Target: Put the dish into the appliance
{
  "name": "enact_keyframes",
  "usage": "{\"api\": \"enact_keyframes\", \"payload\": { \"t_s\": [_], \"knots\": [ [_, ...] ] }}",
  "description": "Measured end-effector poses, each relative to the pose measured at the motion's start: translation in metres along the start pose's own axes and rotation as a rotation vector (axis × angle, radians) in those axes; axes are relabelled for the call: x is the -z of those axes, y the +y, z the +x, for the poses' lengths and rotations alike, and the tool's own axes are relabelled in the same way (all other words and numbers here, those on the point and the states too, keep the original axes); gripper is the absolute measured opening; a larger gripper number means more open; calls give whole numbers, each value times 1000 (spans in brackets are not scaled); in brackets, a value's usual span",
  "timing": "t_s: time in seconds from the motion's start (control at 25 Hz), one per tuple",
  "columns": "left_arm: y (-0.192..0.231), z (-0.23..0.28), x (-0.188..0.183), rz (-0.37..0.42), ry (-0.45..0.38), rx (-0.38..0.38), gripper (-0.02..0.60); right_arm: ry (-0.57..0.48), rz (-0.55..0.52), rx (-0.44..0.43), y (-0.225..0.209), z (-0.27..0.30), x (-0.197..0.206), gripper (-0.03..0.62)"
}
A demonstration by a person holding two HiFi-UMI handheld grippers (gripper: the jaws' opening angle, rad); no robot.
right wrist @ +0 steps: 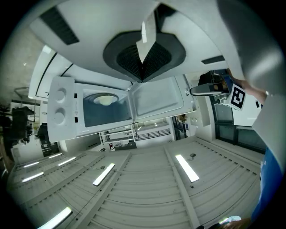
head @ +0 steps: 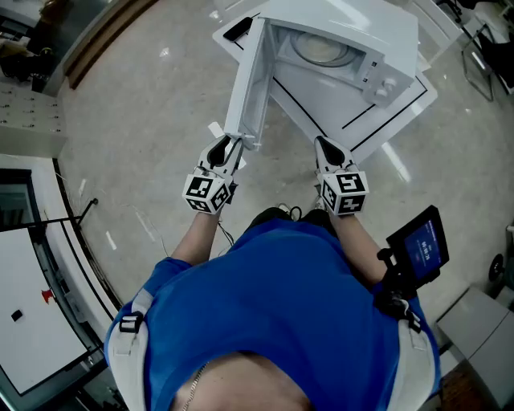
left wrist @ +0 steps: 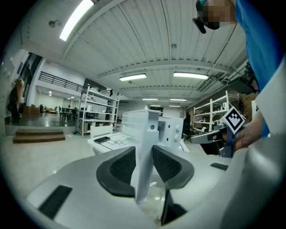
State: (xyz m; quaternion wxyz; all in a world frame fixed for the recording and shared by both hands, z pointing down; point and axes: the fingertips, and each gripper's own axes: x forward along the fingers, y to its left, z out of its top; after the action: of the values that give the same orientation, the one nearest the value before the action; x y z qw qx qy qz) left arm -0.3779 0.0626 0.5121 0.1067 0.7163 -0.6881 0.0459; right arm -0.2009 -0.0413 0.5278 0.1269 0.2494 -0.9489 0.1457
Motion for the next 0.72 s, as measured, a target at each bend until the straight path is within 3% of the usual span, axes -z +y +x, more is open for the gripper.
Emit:
{"api": "enact_keyframes", "payload": {
  "t_s": [0.36, 0.72],
  "knots": [
    [-72, 45, 0, 86, 32, 243, 126, -35, 45, 142, -40, -31, 4, 3],
    [-131, 87, -13, 122, 46, 389, 126, -75, 67, 245, -82, -71, -11, 3]
  ]
}}
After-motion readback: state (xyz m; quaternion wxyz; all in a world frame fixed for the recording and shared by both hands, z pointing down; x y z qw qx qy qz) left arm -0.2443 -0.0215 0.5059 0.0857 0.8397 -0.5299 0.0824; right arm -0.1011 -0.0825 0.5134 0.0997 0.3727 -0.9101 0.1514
